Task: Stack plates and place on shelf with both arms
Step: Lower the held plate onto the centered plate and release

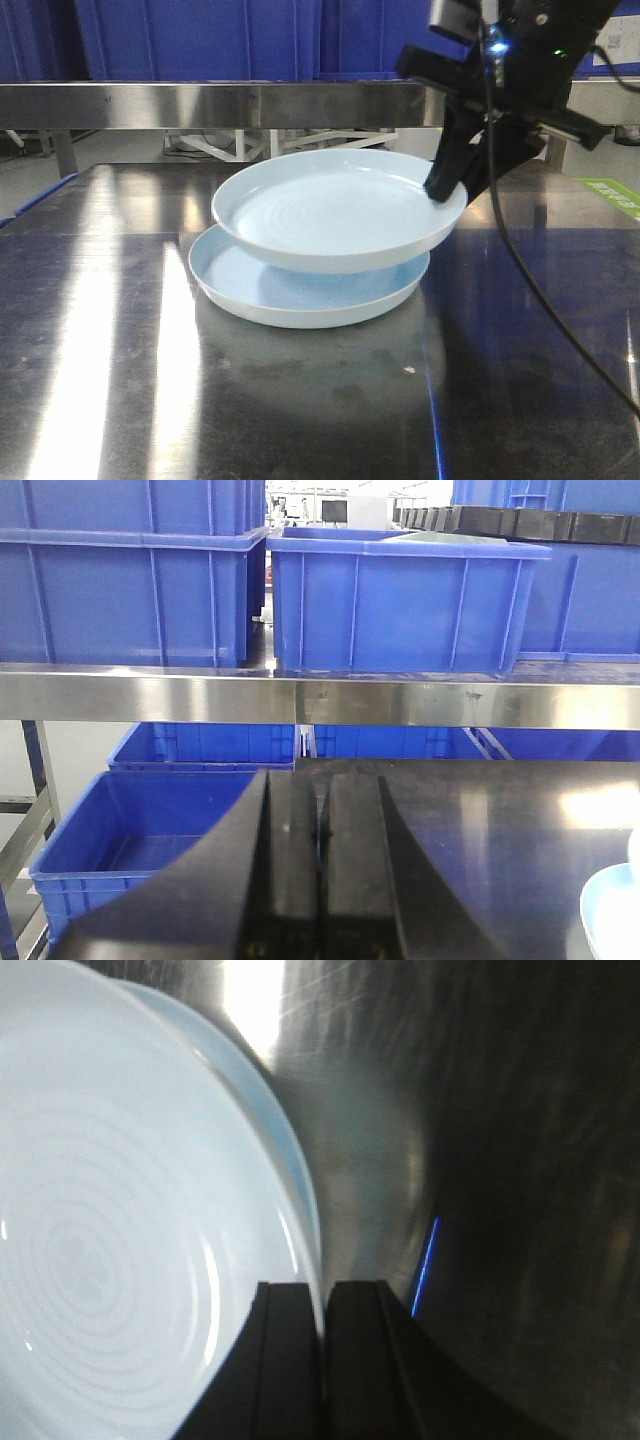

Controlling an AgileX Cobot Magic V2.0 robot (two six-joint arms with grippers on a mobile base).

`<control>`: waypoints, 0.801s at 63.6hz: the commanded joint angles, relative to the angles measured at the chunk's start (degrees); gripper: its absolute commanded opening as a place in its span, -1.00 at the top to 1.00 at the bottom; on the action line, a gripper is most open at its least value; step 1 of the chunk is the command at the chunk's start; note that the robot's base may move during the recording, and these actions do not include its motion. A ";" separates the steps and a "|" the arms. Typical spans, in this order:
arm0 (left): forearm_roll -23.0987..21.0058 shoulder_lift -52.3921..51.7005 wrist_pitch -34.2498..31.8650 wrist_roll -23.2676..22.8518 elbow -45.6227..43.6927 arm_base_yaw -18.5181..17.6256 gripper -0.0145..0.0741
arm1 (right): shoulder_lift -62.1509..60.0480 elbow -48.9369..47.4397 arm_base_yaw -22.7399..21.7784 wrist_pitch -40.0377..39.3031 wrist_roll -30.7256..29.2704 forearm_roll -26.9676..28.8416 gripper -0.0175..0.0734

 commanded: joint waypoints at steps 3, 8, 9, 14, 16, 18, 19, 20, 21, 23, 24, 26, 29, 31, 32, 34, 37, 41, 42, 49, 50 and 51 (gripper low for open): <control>-0.54 0.34 -5.03 -0.25 -2.01 -0.38 0.49 | -1.42 -1.84 1.06 -2.17 0.09 2.06 0.51; -0.54 0.34 -5.03 -0.25 -2.01 -0.38 0.49 | -0.83 -1.84 1.37 -2.22 0.09 2.06 0.51; -0.54 0.34 -5.03 -0.25 -2.01 -0.38 0.49 | -0.68 -1.84 1.43 -2.29 0.16 2.06 0.51; -0.54 0.34 -5.03 -0.25 -2.01 -0.38 0.49 | -0.36 -1.84 1.63 -2.74 0.50 2.06 0.51; -0.54 0.34 -5.03 -0.25 -2.01 -0.38 0.49 | -0.26 -1.84 1.69 -2.85 0.89 2.06 0.51; -0.54 0.34 -5.03 -0.25 -2.01 -0.38 0.49 | -0.26 -1.84 1.76 -2.99 0.89 2.06 0.51; -0.54 0.34 -5.03 -0.25 -2.01 -0.38 0.49 | -0.26 -1.84 1.76 -2.99 0.89 2.06 0.51; -0.54 0.34 -5.03 -0.25 -2.01 -0.38 0.49 | -0.26 -1.84 1.76 -3.03 0.89 2.06 0.51; -0.54 0.34 -5.03 -0.25 -2.01 -0.38 0.49 | -0.26 -1.84 1.76 -3.06 0.89 2.06 0.51; -0.54 0.34 -5.03 -0.25 -2.01 -0.38 0.49 | -0.26 -1.84 1.76 -3.06 0.89 2.06 0.51; -0.54 0.34 -5.03 -0.25 -2.01 -0.38 0.49 | -0.26 -1.84 1.76 -3.11 0.89 2.06 0.51; -0.54 0.34 -5.03 -0.25 -2.01 -0.38 0.49 | -0.26 -1.84 1.76 -3.19 0.89 2.06 0.50; -0.54 0.34 -5.03 -0.25 -2.01 -0.38 0.49 | -0.26 -1.84 1.76 -3.30 0.89 2.06 0.48; -0.54 0.34 -5.03 -0.25 -2.01 -0.38 0.49 | -0.26 -1.84 1.76 -3.36 0.89 2.06 0.44; -0.54 0.34 -5.03 -0.25 -2.01 -0.38 0.49 | -0.26 -1.84 1.76 -3.35 0.89 2.06 0.43; -0.54 0.34 -5.03 -0.25 -2.01 -0.38 0.49 | -0.26 -1.84 1.76 -3.38 0.89 2.06 0.39; -0.54 0.34 -5.03 -0.25 -2.01 -0.38 0.49 | -0.26 -1.84 1.76 -3.48 0.89 2.06 0.33; -0.54 0.34 -5.03 -0.25 -2.01 -0.38 0.49 | -0.26 -1.84 1.76 -3.68 0.89 2.01 0.25; -0.54 0.34 -5.03 -0.25 -2.01 -0.38 0.49 | -0.26 -1.84 1.76 -3.68 0.89 2.01 0.23; -0.54 0.34 -5.03 -0.25 -2.01 -0.38 0.49 | -0.26 -1.84 2.00 -4.36 0.89 1.86 0.13; -0.54 0.34 -5.03 -0.25 -2.01 -0.38 0.49 | -0.26 -1.84 2.00 -4.38 0.89 1.78 0.12; -0.54 0.34 -5.03 -0.25 -2.01 -0.38 0.49 | -0.26 -1.84 2.05 -4.38 0.89 1.70 0.11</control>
